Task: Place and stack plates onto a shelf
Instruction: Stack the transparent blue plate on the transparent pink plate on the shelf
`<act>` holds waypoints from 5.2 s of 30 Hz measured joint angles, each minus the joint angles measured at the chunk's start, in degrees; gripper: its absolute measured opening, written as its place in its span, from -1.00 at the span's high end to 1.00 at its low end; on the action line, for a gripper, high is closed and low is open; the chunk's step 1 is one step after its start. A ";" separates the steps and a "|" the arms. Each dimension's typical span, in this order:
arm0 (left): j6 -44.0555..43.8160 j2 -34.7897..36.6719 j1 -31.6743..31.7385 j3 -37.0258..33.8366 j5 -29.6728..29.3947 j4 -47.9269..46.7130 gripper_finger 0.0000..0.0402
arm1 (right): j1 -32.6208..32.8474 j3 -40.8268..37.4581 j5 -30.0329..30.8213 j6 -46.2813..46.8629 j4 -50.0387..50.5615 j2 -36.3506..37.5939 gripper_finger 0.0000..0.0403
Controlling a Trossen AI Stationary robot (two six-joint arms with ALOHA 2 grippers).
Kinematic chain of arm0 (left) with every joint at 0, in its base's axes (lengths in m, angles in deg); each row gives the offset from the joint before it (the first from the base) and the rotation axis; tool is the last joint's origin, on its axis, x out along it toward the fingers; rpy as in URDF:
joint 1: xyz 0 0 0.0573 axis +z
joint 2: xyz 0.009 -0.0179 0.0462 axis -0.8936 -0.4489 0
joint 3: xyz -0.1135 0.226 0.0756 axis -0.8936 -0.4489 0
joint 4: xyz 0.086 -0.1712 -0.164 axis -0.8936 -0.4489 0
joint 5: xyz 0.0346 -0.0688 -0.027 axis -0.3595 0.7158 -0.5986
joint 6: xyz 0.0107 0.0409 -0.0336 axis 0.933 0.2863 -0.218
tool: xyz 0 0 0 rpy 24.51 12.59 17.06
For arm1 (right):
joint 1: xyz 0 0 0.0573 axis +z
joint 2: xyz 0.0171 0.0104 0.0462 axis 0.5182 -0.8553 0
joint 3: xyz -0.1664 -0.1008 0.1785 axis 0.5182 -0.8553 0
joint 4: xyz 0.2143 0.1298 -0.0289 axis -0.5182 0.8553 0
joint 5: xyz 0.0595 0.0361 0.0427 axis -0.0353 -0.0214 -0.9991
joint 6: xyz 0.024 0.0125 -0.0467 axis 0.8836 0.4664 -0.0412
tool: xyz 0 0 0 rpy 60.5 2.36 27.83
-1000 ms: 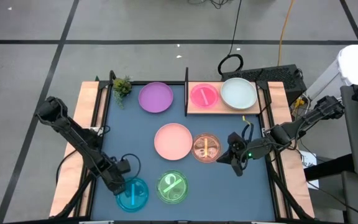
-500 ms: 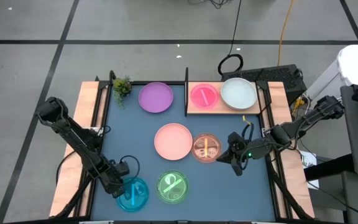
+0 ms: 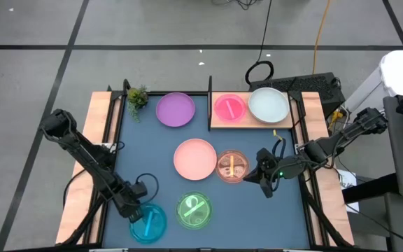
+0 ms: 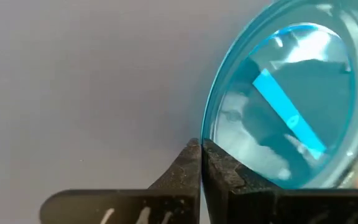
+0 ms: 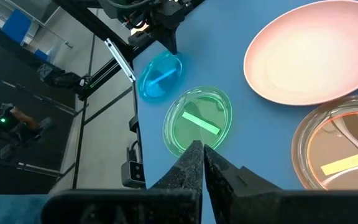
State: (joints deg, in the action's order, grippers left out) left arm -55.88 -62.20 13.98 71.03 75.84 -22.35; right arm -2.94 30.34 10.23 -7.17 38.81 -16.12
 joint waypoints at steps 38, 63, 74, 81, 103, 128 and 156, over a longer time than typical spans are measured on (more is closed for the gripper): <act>12.01 0.24 15.18 16.67 -4.75 1.00 1.00 | -0.02 0.00 2.82 10.38 -0.41 0.04 1.00; 27.68 0.26 35.32 32.77 -11.40 1.78 1.00 | -0.04 -0.09 24.72 19.17 -21.42 0.02 0.66; 27.03 0.26 41.31 36.98 -15.07 1.38 1.00 | -0.04 -0.07 25.62 20.37 -21.32 0.02 0.66; 28.36 0.26 42.95 42.94 -16.78 -5.03 1.00 | -0.04 3.83 25.68 19.14 -18.68 0.02 0.66; 22.39 -2.69 44.17 47.73 -23.58 -17.79 1.00 | -4.70 11.53 23.64 23.60 -0.44 -6.08 0.66; 18.46 -5.40 41.36 47.61 -33.56 -18.74 1.00 | -8.12 9.41 28.46 14.36 2.93 -7.61 0.66; 18.96 -5.25 39.74 47.60 -34.69 -17.15 0.99 | -10.67 1.84 28.36 11.84 -9.07 -7.58 0.99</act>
State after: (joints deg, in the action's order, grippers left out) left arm -36.92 -67.45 53.71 118.63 41.14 -39.51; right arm -13.61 32.17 38.59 4.67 29.74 -23.70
